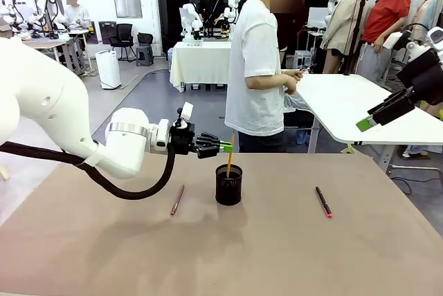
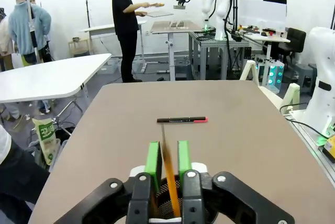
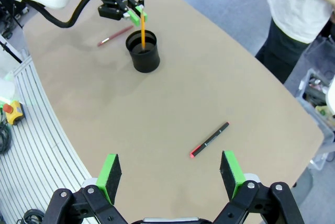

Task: Place the pens into the pen holder.
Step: Pick up a writing instrument from the table and place it into the Pen holder.

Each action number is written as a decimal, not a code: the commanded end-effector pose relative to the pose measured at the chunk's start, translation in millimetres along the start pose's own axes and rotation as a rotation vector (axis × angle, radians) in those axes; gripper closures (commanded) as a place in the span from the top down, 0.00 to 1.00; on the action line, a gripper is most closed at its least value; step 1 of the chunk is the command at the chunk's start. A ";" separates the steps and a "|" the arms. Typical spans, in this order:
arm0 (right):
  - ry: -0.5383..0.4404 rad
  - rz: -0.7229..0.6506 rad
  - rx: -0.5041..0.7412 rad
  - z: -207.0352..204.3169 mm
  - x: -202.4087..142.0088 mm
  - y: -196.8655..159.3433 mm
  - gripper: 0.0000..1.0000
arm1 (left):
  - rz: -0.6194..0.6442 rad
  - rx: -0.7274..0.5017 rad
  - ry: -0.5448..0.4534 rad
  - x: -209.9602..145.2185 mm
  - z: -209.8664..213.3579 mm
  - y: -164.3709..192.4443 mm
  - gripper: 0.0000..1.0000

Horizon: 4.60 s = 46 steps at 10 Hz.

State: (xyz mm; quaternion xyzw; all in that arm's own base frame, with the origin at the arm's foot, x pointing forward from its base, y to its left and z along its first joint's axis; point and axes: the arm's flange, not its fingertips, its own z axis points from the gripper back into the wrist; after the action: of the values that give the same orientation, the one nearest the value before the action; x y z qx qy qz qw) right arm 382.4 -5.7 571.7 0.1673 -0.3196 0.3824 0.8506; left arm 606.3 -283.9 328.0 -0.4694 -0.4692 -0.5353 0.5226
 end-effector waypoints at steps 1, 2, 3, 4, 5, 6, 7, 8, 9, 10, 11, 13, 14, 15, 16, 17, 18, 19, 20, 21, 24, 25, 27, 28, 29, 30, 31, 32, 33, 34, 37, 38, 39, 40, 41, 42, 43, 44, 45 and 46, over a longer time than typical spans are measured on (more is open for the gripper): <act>-0.025 0.002 0.019 -0.3 0.9 -0.9 1.00 | -0.007 0.001 0.009 0.4 -0.8 5.9 0.58; -0.025 0.002 0.019 -0.3 0.9 -0.9 1.00 | -0.001 0.001 0.012 -0.2 1.0 5.4 0.78; -0.025 0.002 0.019 -0.3 0.9 -0.9 1.00 | 0.003 0.007 0.011 -0.4 0.6 6.0 0.98; -0.025 0.002 0.019 -0.3 0.9 -0.9 1.00 | 0.003 0.017 0.012 3.5 4.5 6.6 1.00; -0.025 0.002 0.019 -0.3 0.9 -0.9 1.00 | 0.009 0.024 0.006 8.9 10.2 4.0 1.00; -0.025 0.002 0.019 -0.3 0.9 -0.9 1.00 | 0.010 0.040 0.011 15.9 17.3 1.3 1.00; -0.025 0.002 0.019 -0.3 0.9 -0.9 1.00 | 0.010 0.056 0.016 21.5 23.1 -0.1 1.00; -0.025 0.002 0.019 -0.3 0.9 -0.9 1.00 | 0.013 0.067 0.023 25.0 25.6 -2.9 1.00; -0.025 0.002 0.019 -0.3 0.9 -0.9 1.00 | 0.019 0.075 0.035 27.0 29.6 -4.0 1.00; -0.025 0.002 0.019 -0.3 0.9 -0.9 1.00 | 0.013 0.098 0.063 31.1 34.7 -7.0 1.00; -0.025 0.002 0.019 -0.3 0.9 -0.9 1.00 | 0.027 0.125 0.105 36.6 41.0 -5.8 1.00; -0.025 0.002 0.019 -0.3 0.9 -0.9 1.00 | 0.063 0.132 0.279 65.5 77.9 -27.0 1.00; -0.025 0.002 0.019 -0.3 0.9 -0.9 1.00 | 0.070 0.144 0.371 78.7 97.2 -35.8 1.00; -0.025 0.002 0.019 -0.3 0.9 -0.9 1.00 | 0.075 0.152 0.456 91.3 118.4 -48.0 1.00; -0.025 0.002 0.019 -0.3 0.9 -0.9 1.00 | 0.073 0.179 0.528 107.0 135.9 -64.9 1.00; -0.025 0.002 0.019 -0.3 0.9 -0.9 1.00 | 0.056 0.147 0.567 123.3 158.7 -69.3 1.00; -0.025 0.002 0.019 -0.3 0.9 -0.9 1.00 | 0.035 0.136 0.609 140.8 176.0 -81.1 1.00; -0.025 0.002 0.019 -0.3 0.9 -0.9 1.00 | 0.013 0.166 0.628 158.7 194.5 -86.8 1.00; -0.025 0.002 0.019 -0.3 0.9 -0.9 1.00 | -0.003 0.166 0.652 174.6 214.4 -86.5 1.00; -0.025 0.002 0.019 -0.3 0.9 -0.9 1.00 | 0.013 0.199 0.679 186.8 224.2 -95.6 1.00; -0.025 0.002 0.019 -0.3 0.9 -0.9 1.00 | -0.005 0.284 0.723 218.4 267.4 -104.9 1.00; -0.025 0.002 0.019 -0.3 0.9 -0.9 1.00 | -0.021 0.299 0.731 224.0 279.6 -104.6 1.00; -0.025 0.002 0.019 -0.3 0.9 -0.9 1.00 | -0.042 0.341 0.712 231.4 291.6 -112.4 1.00; -0.025 0.002 0.019 -0.3 0.9 -0.9 1.00 | -0.053 0.341 0.704 231.4 297.9 -109.0 1.00; -0.025 0.002 0.019 -0.3 0.9 -0.9 1.00 | -0.019 0.341 0.699 233.6 296.2 -120.1 1.00; -0.025 0.002 0.019 -0.3 0.9 -0.9 1.00 | -0.051 0.336 0.709 232.7 297.6 -108.9 1.00; -0.025 0.002 0.019 -0.3 0.9 -0.9 1.00 | -0.051 0.336 0.709 232.7 297.6 -108.9 1.00; -0.025 0.002 0.019 -0.3 0.9 -0.9 1.00 | -0.051 0.336 0.709 232.7 297.6 -108.9 1.00; -0.025 0.002 0.019 -0.3 0.9 -0.9 1.00 | -0.051 0.336 0.709 232.7 297.6 -108.9 1.00; -0.025 0.002 0.019 -0.3 0.9 -0.9 1.00 | -0.051 0.336 0.709 232.7 297.6 -108.9 1.00; -0.025 0.002 0.019 -0.3 0.9 -0.9 1.00 | -0.051 0.336 0.709 232.7 297.6 -108.9 1.00; -0.025 0.002 0.019 -0.3 0.9 -0.9 1.00 | -0.051 0.336 0.709 232.7 297.6 -108.9 1.00; -0.025 0.002 0.019 -0.3 0.9 -0.9 1.00 | -0.051 0.336 0.709 232.7 297.6 -108.9 1.00; -0.025 0.002 0.019 -0.3 0.9 -0.9 1.00 | -0.051 0.336 0.709 232.7 297.6 -108.9 1.00; -0.025 0.002 0.019 -0.3 0.9 -0.9 1.00 | -0.051 0.336 0.709 232.7 297.6 -108.9 1.00; -0.025 0.002 0.019 -0.3 0.9 -0.9 1.00 | -0.051 0.336 0.709 232.7 297.6 -108.9 1.00; -0.025 0.002 0.019 -0.3 0.9 -0.9 1.00 | -0.051 0.336 0.709 232.7 297.6 -108.9 1.00; -0.025 0.002 0.019 -0.3 0.9 -0.9 1.00 | -0.051 0.336 0.709 232.7 297.6 -108.9 1.00; -0.025 0.002 0.019 -0.3 0.9 -0.9 1.00 | -0.051 0.336 0.709 232.7 297.6 -108.9 1.00; -0.025 0.002 0.019 -0.3 0.9 -0.9 1.00 | -0.051 0.336 0.709 232.7 297.6 -108.9 1.00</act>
State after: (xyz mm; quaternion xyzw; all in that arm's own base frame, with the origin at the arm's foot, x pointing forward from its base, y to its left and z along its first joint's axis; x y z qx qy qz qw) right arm 382.4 -5.7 571.7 0.1671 -0.3194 0.3824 0.8508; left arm 497.0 -15.9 591.9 -0.1537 -0.3514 -0.5922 0.7086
